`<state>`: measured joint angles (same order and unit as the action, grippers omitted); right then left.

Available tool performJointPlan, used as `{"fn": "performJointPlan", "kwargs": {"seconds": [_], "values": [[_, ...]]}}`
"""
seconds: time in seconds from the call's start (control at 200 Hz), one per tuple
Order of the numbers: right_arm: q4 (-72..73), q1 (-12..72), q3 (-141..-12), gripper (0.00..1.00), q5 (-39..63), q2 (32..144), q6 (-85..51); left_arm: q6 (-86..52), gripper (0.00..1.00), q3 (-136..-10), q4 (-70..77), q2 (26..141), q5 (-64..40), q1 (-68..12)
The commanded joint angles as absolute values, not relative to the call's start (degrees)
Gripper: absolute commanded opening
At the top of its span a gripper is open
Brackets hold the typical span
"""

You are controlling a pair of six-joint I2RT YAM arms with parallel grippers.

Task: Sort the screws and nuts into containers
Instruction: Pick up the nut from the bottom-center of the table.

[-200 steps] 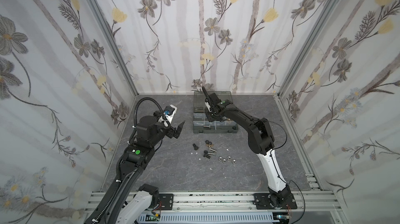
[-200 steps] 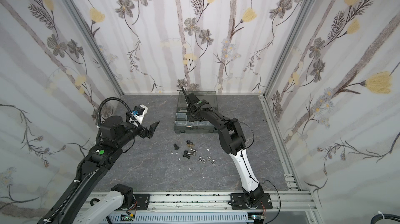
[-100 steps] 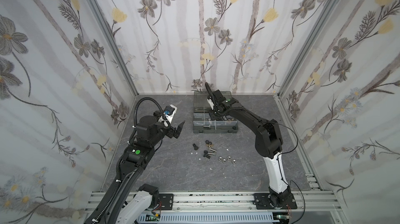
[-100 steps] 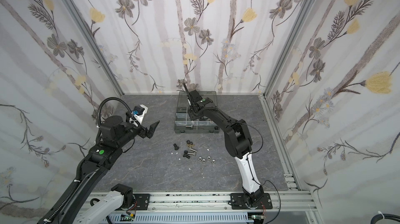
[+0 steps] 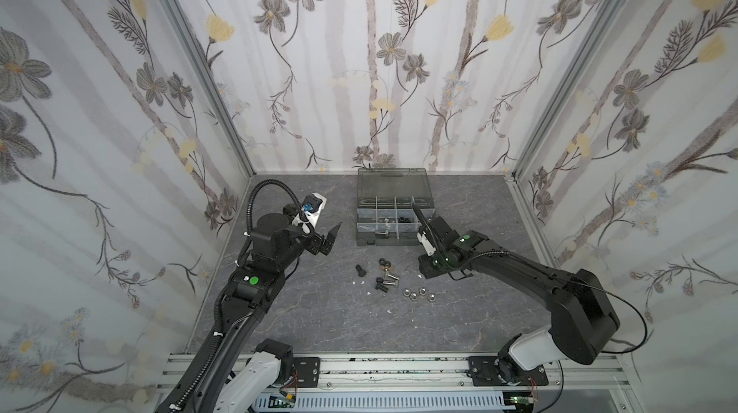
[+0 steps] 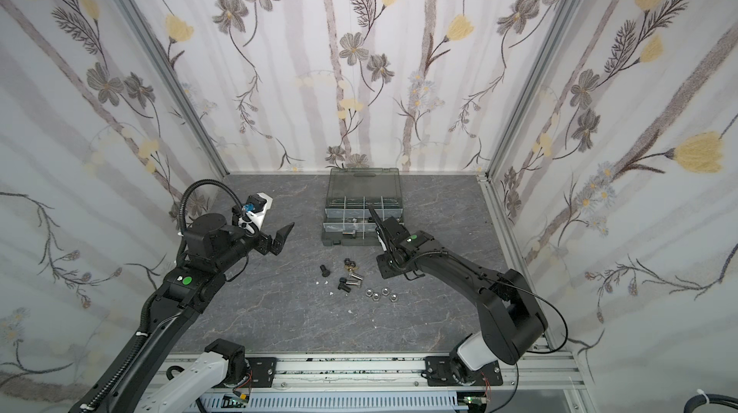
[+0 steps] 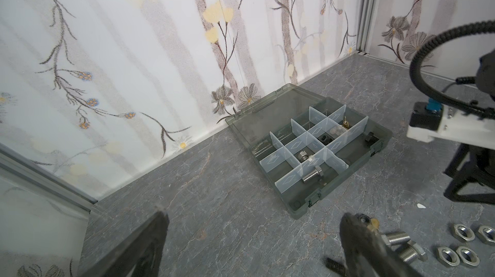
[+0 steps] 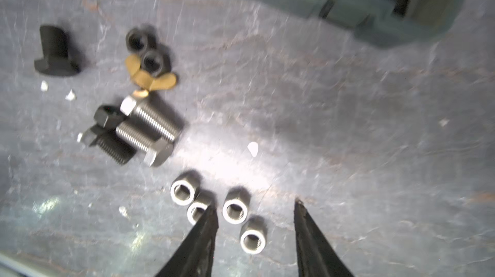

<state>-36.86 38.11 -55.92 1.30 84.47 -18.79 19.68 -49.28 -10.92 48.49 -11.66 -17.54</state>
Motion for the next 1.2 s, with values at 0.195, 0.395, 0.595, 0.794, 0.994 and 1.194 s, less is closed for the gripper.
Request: {"fn": "performJointPlan", "kwargs": {"seconds": [0.195, 0.395, 0.595, 0.794, 0.994, 1.194], "values": [[-34.22, 40.24, -49.28, 0.49, 1.83, 82.15, -25.05, 19.87, 1.00, -49.31, -9.37, 48.10, -12.41, -17.50], [-31.84, 41.49, -45.97, 0.49, 1.35, 83.32, -25.62, 19.52, 1.00, -49.23, -9.07, 47.78, -13.25, -17.55], [-31.04, 42.49, -44.23, 0.49, 0.92, 83.60, -26.15, 19.64, 1.00, -49.35, -9.14, 47.64, -13.01, -17.56], [-30.01, 43.31, -43.62, 0.43, 0.34, 85.02, -26.46, 19.60, 1.00, -49.31, -9.21, 47.37, -12.87, -17.49], [-30.49, 44.12, -43.59, 0.35, -2.28, 86.65, -26.46, 19.61, 1.00, -49.33, -9.27, 46.97, -12.83, -17.49], [-30.54, 44.15, -43.59, 0.26, -3.56, 86.66, -26.44, 19.61, 1.00, -49.32, -9.14, 46.98, -13.08, -17.54]]}}
